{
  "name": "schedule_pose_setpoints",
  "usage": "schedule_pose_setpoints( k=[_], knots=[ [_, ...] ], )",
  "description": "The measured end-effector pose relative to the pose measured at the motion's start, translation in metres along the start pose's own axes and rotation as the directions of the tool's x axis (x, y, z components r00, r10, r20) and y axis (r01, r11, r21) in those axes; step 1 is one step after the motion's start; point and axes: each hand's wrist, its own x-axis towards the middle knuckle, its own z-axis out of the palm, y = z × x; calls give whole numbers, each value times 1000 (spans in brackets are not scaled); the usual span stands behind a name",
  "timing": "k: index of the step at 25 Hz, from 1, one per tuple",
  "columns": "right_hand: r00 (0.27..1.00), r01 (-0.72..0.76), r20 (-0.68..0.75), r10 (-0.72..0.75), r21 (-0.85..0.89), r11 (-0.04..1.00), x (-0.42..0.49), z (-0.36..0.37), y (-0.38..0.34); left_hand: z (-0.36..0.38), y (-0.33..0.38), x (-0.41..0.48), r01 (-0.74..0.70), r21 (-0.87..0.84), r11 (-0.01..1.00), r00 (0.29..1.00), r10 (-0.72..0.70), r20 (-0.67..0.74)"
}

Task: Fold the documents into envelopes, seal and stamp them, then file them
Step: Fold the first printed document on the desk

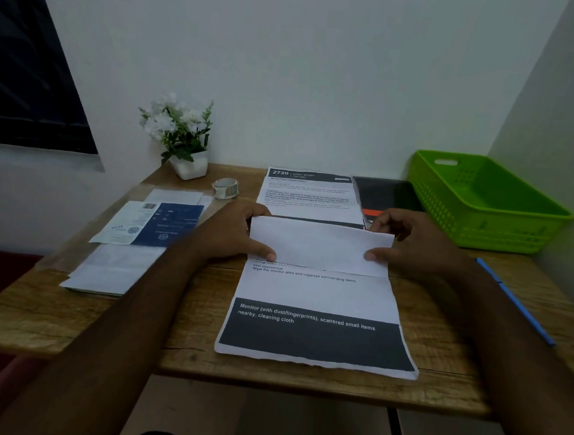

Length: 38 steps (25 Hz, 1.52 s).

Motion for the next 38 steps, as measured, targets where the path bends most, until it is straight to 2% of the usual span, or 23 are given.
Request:
schedule_pose_setpoints(
  k=[3, 5, 7, 9, 12, 14, 18, 22, 26, 28, 33, 38],
  knots=[
    [997, 49, -55, -48, 17, 999, 0, -1, -1, 0, -4, 0, -1, -45, 999, 999, -1, -53],
    [996, 78, -37, -78, -3, 997, 0, -1, -2, 0, -6, 0, 3, -47, 999, 997, -6, -74],
    [994, 106, 16, -106, -1, 994, 0, -1, -4, -2, -6, -2, -52, -54, 997, 997, 49, -61],
    [988, 95, 122, -94, 0, 995, -2, -1, -7, -3, -6, -3, -110, -54, 992, 994, 110, -4],
    [942, 1, 336, 13, -40, 999, -6, 0, -10, -2, -7, -3, -143, -13, 990, 975, 143, 170],
    [927, -22, 373, 46, -69, 997, -7, -1, -11, -2, -6, -2, -147, 16, 989, 956, 138, 259],
    [925, -41, 377, 41, -8, 999, -7, 1, -21, -7, -4, -3, -125, -12, 992, 921, 120, 371],
    [944, 41, 330, 14, -159, 986, -7, 16, -30, -7, -1, -5, -76, -60, 995, 925, 93, 367],
    [959, 147, 284, -5, -482, 863, -8, 44, -47, 5, 3, -1, -117, 187, 975, 962, 64, 267],
    [964, 167, 263, -21, -544, 822, -7, 55, -52, 9, 5, 1, -139, 271, 953, 961, 64, 268],
    [956, 138, 290, 43, -574, 807, -5, 41, -52, 4, 5, 2, -148, 338, 929, 963, 58, 263],
    [949, -36, 245, 200, -544, 838, -9, 5, -40, -3, 5, -2, -93, 342, 935, 973, 13, 229]
  ],
)
